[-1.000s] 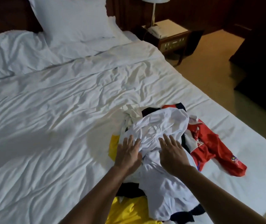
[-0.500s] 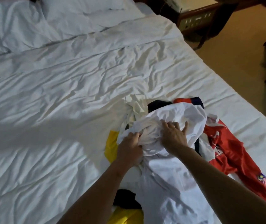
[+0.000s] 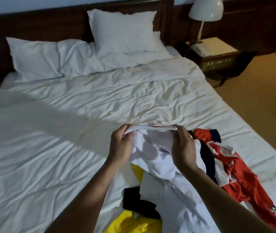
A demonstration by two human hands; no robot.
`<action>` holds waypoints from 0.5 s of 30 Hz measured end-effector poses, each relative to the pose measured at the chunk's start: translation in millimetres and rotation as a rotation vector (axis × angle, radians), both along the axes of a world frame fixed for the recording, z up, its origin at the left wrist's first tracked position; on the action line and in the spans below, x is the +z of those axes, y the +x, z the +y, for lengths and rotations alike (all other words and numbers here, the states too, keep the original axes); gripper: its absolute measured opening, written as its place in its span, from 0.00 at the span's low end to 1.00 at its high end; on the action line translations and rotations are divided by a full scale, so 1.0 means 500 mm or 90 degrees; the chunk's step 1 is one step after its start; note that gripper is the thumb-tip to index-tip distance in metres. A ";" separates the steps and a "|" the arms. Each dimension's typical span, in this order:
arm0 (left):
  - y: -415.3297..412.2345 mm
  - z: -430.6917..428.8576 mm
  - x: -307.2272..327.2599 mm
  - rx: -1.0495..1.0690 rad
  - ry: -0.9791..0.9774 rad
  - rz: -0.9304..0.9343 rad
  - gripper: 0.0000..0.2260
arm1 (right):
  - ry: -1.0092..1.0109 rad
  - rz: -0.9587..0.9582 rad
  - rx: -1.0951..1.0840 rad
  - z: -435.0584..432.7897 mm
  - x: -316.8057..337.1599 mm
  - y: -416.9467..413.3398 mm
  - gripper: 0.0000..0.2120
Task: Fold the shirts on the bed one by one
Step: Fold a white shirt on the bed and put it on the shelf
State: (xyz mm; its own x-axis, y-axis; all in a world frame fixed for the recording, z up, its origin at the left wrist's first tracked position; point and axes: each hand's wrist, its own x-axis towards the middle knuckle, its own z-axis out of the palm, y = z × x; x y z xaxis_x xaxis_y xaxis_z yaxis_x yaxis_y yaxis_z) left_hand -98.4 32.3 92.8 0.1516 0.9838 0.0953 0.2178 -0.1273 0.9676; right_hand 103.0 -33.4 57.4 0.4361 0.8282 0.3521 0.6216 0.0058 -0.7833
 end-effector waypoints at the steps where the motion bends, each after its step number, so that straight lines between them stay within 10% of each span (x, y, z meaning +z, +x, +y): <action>1: -0.030 -0.005 0.045 0.001 0.003 -0.033 0.08 | 0.024 0.022 0.010 0.000 0.042 -0.029 0.12; 10: -0.394 -0.082 0.436 -0.112 -0.023 -0.217 0.14 | 0.166 0.120 0.203 0.004 0.402 -0.321 0.15; 15: -0.642 -0.121 0.555 -0.101 0.061 -0.006 0.19 | 0.223 0.167 0.251 -0.017 0.531 -0.486 0.20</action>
State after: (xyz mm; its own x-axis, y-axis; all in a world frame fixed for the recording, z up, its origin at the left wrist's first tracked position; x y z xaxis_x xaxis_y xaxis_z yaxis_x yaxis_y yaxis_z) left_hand -419.3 -28.0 370.2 0.3031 0.9339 0.1897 0.1789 -0.2512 0.9512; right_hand -139.7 -42.1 322.7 0.2277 0.7995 0.5559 0.3053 0.4835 -0.8204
